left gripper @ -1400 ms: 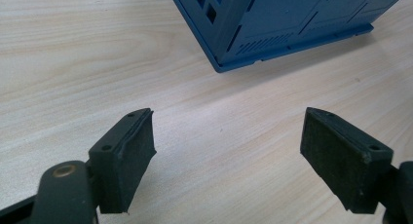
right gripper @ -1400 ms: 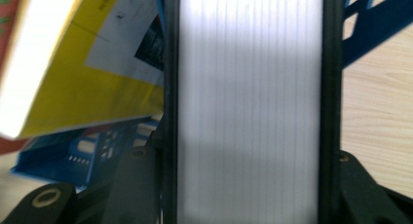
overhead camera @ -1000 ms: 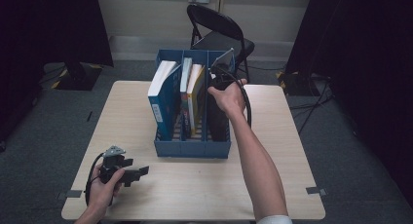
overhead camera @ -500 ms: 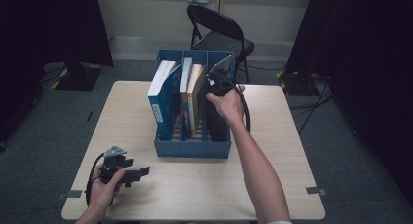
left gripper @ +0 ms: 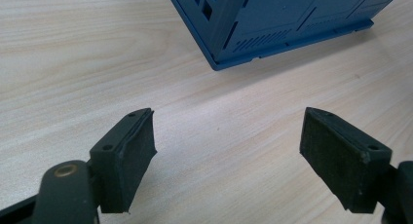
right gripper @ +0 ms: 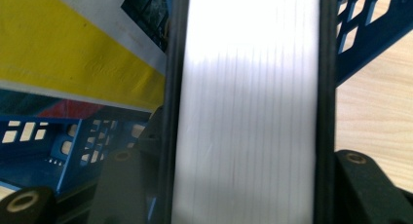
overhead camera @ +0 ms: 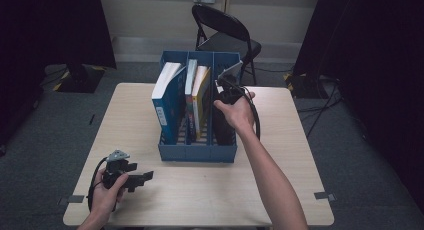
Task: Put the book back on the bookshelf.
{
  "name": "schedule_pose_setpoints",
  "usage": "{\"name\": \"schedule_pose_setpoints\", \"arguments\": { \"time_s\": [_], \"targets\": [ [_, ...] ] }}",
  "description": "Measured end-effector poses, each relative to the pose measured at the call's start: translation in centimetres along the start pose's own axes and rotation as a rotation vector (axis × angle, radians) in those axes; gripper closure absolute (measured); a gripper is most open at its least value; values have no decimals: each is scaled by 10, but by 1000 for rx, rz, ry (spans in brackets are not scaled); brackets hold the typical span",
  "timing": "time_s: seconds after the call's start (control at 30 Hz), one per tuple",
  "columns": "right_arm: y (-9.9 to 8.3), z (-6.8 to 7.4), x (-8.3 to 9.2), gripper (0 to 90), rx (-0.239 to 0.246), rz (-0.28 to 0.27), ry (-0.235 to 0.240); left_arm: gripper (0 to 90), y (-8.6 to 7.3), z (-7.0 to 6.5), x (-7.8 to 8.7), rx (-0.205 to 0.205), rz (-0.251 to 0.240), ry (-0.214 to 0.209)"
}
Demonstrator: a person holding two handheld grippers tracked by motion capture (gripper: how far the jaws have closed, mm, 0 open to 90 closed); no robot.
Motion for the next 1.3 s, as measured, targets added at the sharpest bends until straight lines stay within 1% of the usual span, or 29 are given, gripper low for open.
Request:
{"name": "schedule_pose_setpoints", "arguments": {
  "time_s": [0.07, 0.13, 0.2, 0.3, 0.4, 0.43, 0.5, 0.57, 0.63, 0.7, 0.77, 0.83, 0.9, 1.0, 1.13, 1.2, 1.23, 1.27, 1.3],
  "targets": [
    [-3, 0, 1, 438, 14, -17, 6, 203, 0, 0, 0, 0, -3, 1],
    [-7, 0, 4, 421, 15, -42, 29, 203, 0, 0, 0, 1, 0, 3],
    [-12, 0, 6, 412, 26, -66, 50, 203, 0, 1, 0, 2, 1, 2],
    [-20, 0, 9, 406, 50, -92, 60, 202, 0, 1, -1, 4, 0, 5],
    [-28, -2, 9, 404, 74, -111, 69, 203, 0, 0, 0, 1, -1, 4],
    [-31, -2, 8, 400, 72, -116, 79, 203, 0, 0, 0, 0, 0, 6],
    [-36, -3, 7, 394, 90, -146, 93, 203, 0, 0, -1, 2, 1, 9],
    [-41, -3, 5, 385, 103, -149, 102, 203, 0, 0, -1, 0, 2, 8],
    [-46, -5, 1, 383, 105, -164, 118, 203, 0, -1, -1, 3, -1, 9],
    [-50, -6, -2, 377, 107, -175, 122, 203, 0, 0, 0, 1, -1, 7],
    [-55, -6, -6, 380, 112, -195, 139, 203, 0, 0, -1, 8, -2, 8],
    [-59, -6, -9, 394, 110, -211, 138, 203, 0, 0, 0, 1, -1, 7],
    [-65, -7, -11, 411, 95, -223, 139, 203, -1, 0, 0, -2, 0, 6],
    [-72, -9, -13, 413, 90, -256, 161, 203, 0, -1, -1, -3, 0, 6],
    [-79, -10, -13, 418, 107, -292, 179, 203, -1, -1, -1, -2, 3, 8],
    [-82, -11, -11, 429, 119, -326, 190, 203, 0, -1, -1, -3, 2, 10],
    [-84, -12, -11, 434, 128, -333, 192, 203, 0, -1, -1, -1, 1, 9],
    [-86, -12, -10, 432, 128, -337, 204, 203, 0, -1, -1, 0, 1, 9],
    [-88, -13, -10, 464, 128, -336, 214, 203, -1, 0, -1, 2, 1, 9]
  ]
}}
Point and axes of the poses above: each handheld gripper's, and its own axes: x roughly backward along the jaws, y roughly out of its top, z roughly to its left, the point moved 8 cm from there along -x, roughly forward along the jaws, and after that the axes turned 1 degree about -z, right-handed, at the moved point
